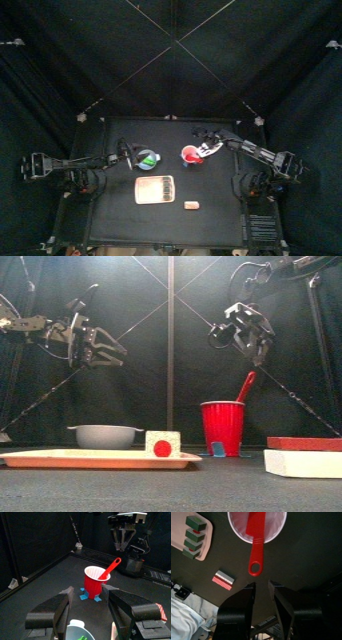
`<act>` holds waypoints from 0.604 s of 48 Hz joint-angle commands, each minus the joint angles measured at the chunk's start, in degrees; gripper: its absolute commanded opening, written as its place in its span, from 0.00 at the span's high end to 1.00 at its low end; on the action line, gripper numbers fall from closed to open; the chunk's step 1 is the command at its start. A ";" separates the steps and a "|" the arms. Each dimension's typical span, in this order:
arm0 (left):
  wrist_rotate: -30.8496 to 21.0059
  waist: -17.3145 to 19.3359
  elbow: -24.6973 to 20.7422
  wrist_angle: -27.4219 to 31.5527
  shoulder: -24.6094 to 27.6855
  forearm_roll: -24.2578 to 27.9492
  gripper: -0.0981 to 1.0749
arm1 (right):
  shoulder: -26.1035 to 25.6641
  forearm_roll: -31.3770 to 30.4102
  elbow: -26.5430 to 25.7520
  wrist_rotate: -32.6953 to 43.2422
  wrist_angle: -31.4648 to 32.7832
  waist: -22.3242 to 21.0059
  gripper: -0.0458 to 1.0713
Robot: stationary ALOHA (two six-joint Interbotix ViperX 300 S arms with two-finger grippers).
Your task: Grab green sushi piece
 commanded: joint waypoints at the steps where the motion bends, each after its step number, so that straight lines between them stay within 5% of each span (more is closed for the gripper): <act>1: 0.09 0.18 -0.62 -0.26 0.00 0.18 0.19 | -1.67 -0.62 -0.53 -0.09 -0.53 0.00 0.34; 12: 0.18 0.00 -0.44 -0.18 0.00 2.11 0.19 | -6.77 -2.72 2.81 1.32 -5.89 2.55 0.34; 29: 0.09 -0.18 1.05 0.35 -0.97 5.54 0.19 | -14.06 0.53 13.54 8.00 -28.92 13.01 0.34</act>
